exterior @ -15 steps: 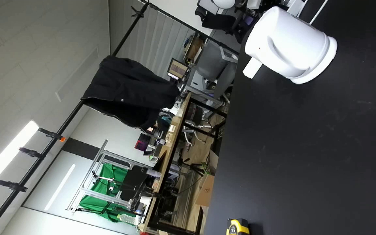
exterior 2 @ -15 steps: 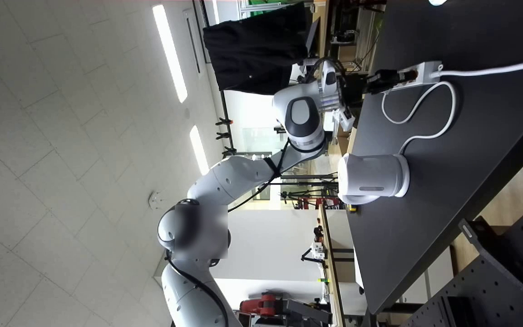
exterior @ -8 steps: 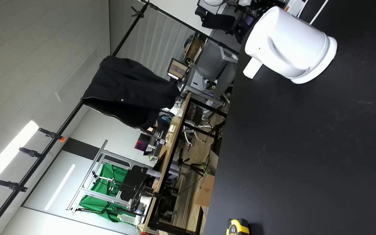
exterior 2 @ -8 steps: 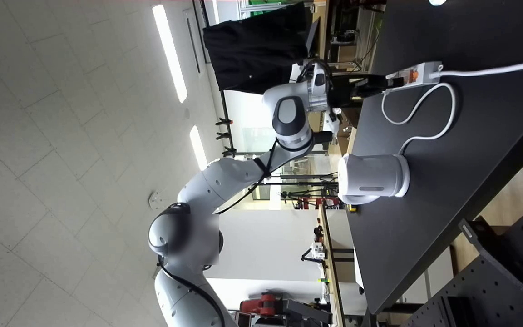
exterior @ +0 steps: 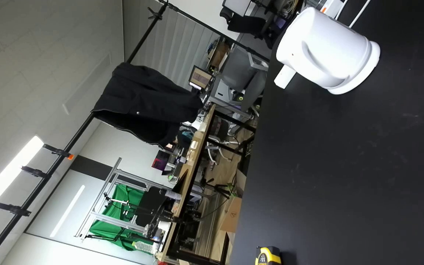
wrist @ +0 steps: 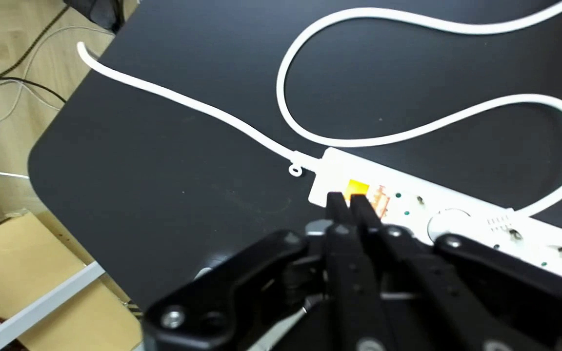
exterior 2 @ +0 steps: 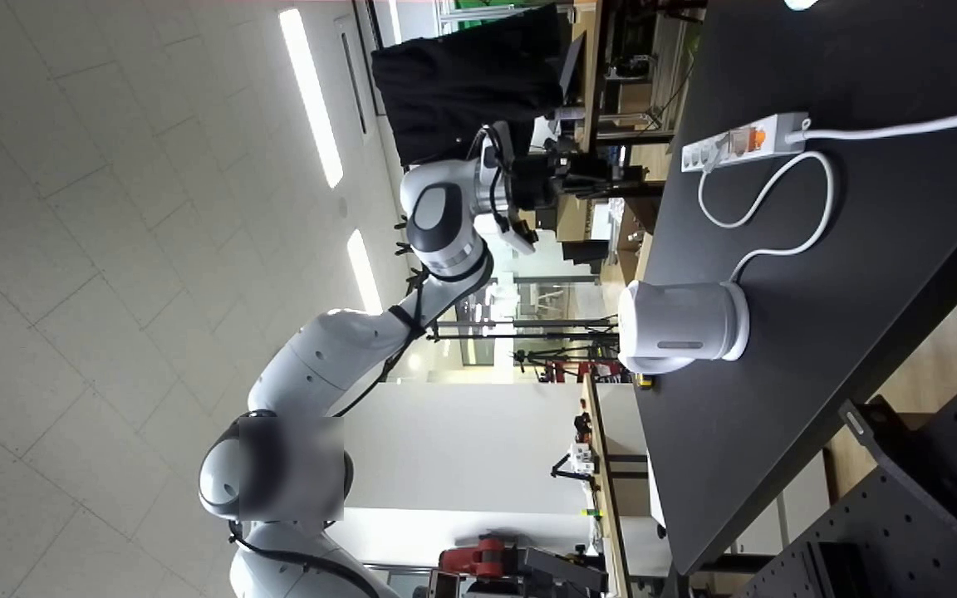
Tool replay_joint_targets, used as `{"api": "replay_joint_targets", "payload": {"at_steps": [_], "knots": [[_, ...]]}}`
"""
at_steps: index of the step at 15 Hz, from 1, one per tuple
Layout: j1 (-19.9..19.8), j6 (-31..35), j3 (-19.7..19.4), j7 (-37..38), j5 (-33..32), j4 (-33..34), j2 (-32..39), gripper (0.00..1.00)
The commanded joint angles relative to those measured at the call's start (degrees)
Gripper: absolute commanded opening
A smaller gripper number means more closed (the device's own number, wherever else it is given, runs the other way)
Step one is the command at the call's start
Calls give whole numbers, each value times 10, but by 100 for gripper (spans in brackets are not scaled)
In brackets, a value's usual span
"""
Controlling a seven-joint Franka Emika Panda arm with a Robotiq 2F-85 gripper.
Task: Turn off the switch on the adapter
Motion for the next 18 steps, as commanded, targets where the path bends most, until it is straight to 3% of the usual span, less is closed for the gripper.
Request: {"api": "replay_joint_targets", "payload": {"at_steps": [1,10,13,18], "knots": [[-4,-50,14,9,-45,-31,-44,39],[-16,-129,21,17,-97,-59,-86,99],[-27,-162,27,5,-85,-54,-93,100],[-34,-155,34,4,-88,-41,-77,100]]}}
